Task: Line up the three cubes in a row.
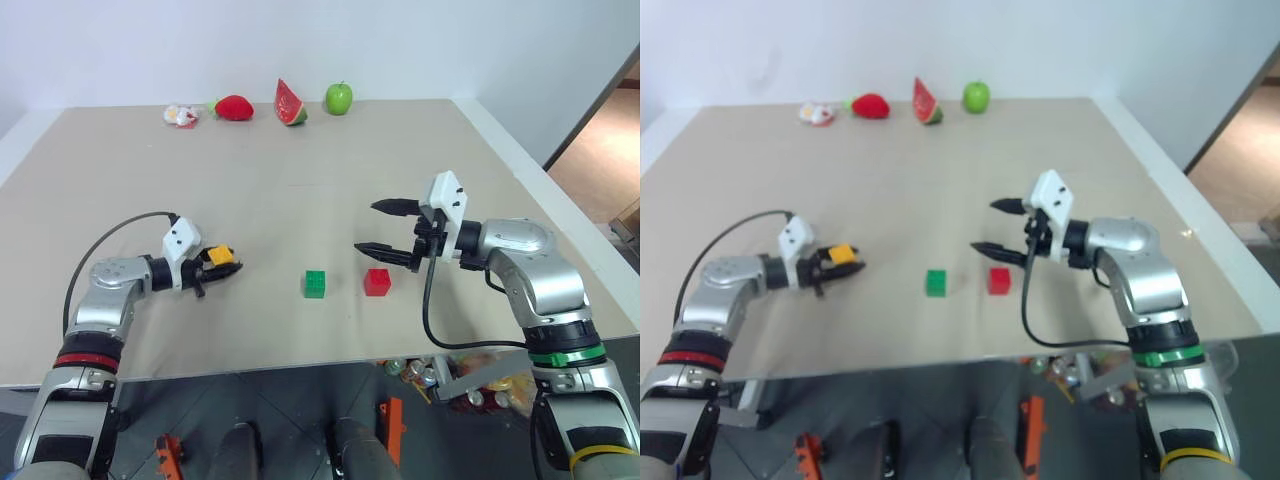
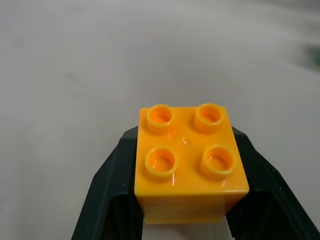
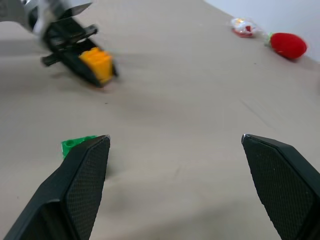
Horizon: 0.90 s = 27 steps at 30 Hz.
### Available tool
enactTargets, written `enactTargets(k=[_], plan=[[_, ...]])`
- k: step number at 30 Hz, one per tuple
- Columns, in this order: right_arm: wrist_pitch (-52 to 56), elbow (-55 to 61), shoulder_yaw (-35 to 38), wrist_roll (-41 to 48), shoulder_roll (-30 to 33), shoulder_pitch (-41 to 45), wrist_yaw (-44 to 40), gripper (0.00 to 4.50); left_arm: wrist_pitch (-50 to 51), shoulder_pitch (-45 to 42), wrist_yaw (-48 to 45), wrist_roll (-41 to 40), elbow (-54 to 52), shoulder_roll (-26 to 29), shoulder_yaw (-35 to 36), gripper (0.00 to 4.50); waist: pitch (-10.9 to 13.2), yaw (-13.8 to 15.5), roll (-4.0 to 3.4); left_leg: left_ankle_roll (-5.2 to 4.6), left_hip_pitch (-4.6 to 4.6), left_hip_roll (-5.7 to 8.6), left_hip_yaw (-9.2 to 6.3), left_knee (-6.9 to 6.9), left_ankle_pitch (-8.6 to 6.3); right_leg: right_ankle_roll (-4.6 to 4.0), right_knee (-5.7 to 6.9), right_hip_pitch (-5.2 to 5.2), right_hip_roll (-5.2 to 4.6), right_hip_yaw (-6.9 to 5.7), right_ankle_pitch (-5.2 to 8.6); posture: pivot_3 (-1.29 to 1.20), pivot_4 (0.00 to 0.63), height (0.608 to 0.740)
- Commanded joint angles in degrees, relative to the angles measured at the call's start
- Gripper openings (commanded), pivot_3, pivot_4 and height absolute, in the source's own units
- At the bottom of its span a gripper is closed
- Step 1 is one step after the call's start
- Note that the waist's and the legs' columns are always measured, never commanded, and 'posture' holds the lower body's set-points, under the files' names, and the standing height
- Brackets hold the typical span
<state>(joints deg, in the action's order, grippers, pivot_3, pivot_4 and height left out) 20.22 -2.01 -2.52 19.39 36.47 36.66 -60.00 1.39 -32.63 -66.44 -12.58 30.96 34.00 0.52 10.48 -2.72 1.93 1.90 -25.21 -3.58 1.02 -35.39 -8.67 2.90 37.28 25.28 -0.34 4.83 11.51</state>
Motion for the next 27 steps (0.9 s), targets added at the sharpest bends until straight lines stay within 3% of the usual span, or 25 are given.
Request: enactTargets(k=[1,12,27], plan=[[1.19,4.32,2.03,2.11,1.59,-0.99,-0.94,4.37,0.24,-0.3,-6.46,-2.98,-2.41,0.96,-0.13,1.39,0.0,0.17,0.0,0.0,0.0,0.01,0.0,-0.03,0.0,0.0,0.0,-0.01,-0.02,0.0,0.0,0.0,0.15,0.74],[4.63,7.92,5.08,5.9,6.37,-3.75,-2.9,4.37,0.04,-2.46,-14.87,-1.56,-2.2,0.48,-4.44,1.39,0.0,0.15,0.0,-0.01,-0.03,0.0,0.01,-0.18,0.0,0.03,0.01,-0.04,-0.03,0.0,-0.02,0.0,0.15,0.74],[8.27,11.57,7.25,9.62,10.04,-6.56,-4.22,4.37,-7.74,-11.09,-19.9,1.82,11.08,-3.93,-7.44,1.39,0.0,0.17,0.0,-0.02,-0.08,0.01,0.01,-0.19,-0.01,0.06,0.0,-0.03,-0.02,0.02,0.0,0.0,0.15,0.74]])
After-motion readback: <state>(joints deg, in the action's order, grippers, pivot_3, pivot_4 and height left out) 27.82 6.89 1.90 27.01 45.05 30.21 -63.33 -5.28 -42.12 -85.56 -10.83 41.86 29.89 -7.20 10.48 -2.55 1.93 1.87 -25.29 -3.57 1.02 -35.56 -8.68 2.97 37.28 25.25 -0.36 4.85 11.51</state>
